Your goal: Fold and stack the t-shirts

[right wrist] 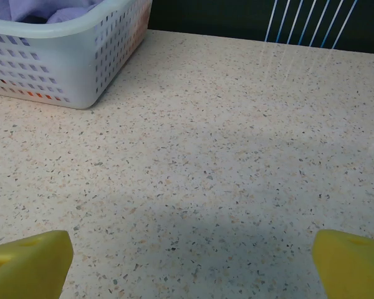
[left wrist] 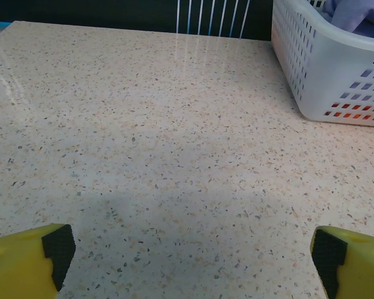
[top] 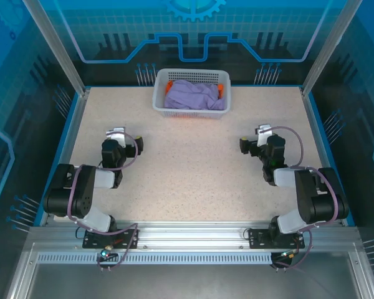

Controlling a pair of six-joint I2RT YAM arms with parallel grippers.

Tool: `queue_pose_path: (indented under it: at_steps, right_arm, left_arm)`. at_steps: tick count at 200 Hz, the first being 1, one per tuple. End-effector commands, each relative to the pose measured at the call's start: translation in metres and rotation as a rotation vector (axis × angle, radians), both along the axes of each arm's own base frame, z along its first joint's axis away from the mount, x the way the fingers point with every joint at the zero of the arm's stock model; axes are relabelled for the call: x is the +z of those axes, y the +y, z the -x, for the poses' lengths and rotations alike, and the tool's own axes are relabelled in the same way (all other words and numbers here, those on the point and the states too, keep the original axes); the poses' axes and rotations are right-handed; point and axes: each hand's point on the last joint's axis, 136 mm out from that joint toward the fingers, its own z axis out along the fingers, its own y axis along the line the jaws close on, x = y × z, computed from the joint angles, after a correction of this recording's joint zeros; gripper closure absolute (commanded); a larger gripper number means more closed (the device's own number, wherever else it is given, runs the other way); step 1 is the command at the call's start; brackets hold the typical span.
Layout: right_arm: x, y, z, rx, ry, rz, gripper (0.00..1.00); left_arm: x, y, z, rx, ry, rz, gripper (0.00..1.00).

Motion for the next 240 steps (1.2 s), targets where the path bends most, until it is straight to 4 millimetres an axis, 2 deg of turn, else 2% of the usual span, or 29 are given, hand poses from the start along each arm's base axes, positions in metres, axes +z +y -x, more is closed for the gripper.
queue_pose_path:
  at_steps: [1, 214, 240]
  right_arm:
    - [-0.003, 0.000, 0.000, 0.009, 0.008, 0.001, 0.00]
    - [-0.003, 0.000, 0.000, 0.009, 0.008, 0.001, 0.00]
    - [0.010, 0.005, -0.004, 0.020, 0.045, 0.027, 0.00]
  left_arm:
    - [0.004, -0.006, -0.001, -0.031, -0.012, -0.010, 0.01]
    - [0.004, -0.005, -0.001, -0.030, -0.012, -0.011, 0.01]
    - [0.012, -0.011, -0.002, -0.065, -0.005, -0.015, 0.01]
